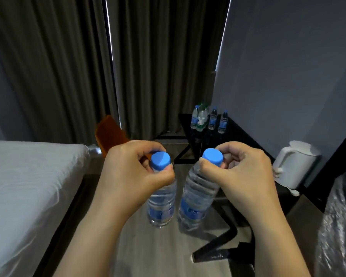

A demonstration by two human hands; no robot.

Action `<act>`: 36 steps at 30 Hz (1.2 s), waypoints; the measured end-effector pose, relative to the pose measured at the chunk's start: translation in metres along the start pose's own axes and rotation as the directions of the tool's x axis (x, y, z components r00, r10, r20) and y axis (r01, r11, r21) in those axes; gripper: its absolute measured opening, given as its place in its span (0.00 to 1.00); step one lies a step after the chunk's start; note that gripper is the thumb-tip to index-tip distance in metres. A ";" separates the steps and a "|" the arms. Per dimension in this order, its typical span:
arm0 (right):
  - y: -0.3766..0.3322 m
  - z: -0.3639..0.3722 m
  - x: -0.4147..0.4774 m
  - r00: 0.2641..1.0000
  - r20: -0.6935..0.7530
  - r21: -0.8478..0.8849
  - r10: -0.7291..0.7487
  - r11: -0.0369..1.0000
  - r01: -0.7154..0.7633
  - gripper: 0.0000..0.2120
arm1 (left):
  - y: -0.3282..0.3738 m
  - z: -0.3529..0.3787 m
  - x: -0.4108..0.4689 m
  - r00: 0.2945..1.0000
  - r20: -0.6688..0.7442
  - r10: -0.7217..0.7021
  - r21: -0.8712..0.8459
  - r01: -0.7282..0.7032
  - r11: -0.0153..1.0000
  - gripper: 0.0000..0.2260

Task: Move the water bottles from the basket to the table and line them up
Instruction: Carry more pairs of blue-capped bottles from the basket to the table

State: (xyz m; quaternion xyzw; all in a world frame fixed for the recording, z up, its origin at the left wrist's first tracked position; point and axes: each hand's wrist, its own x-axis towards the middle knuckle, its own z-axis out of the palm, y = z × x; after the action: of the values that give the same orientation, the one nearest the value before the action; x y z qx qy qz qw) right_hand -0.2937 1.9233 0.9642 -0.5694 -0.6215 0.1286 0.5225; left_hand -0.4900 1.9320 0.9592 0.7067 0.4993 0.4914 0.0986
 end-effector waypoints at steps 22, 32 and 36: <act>0.112 0.127 0.259 0.988 -0.093 -0.049 0.125 0.990 -0.130 0.08 | -0.152 0.126 0.271 0.993 0.091 0.073 -0.071 -0.067 0.995 0.11; 0.142 0.183 0.346 0.960 -0.193 -0.103 0.201 0.969 -0.223 0.08 | -0.218 0.166 0.370 0.969 0.223 0.107 -0.167 -0.070 0.983 0.09; 0.165 0.191 0.376 0.952 -0.195 -0.098 0.238 0.961 -0.260 0.08 | -0.236 0.194 0.403 0.958 0.262 0.115 -0.200 -0.062 0.978 0.08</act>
State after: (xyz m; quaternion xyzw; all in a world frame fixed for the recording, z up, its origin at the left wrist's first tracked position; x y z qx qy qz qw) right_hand -0.2785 2.3753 0.9483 -0.6836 -0.5011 0.1029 0.5206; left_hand -0.4721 2.4372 0.9539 0.7766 0.3998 0.4390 0.2108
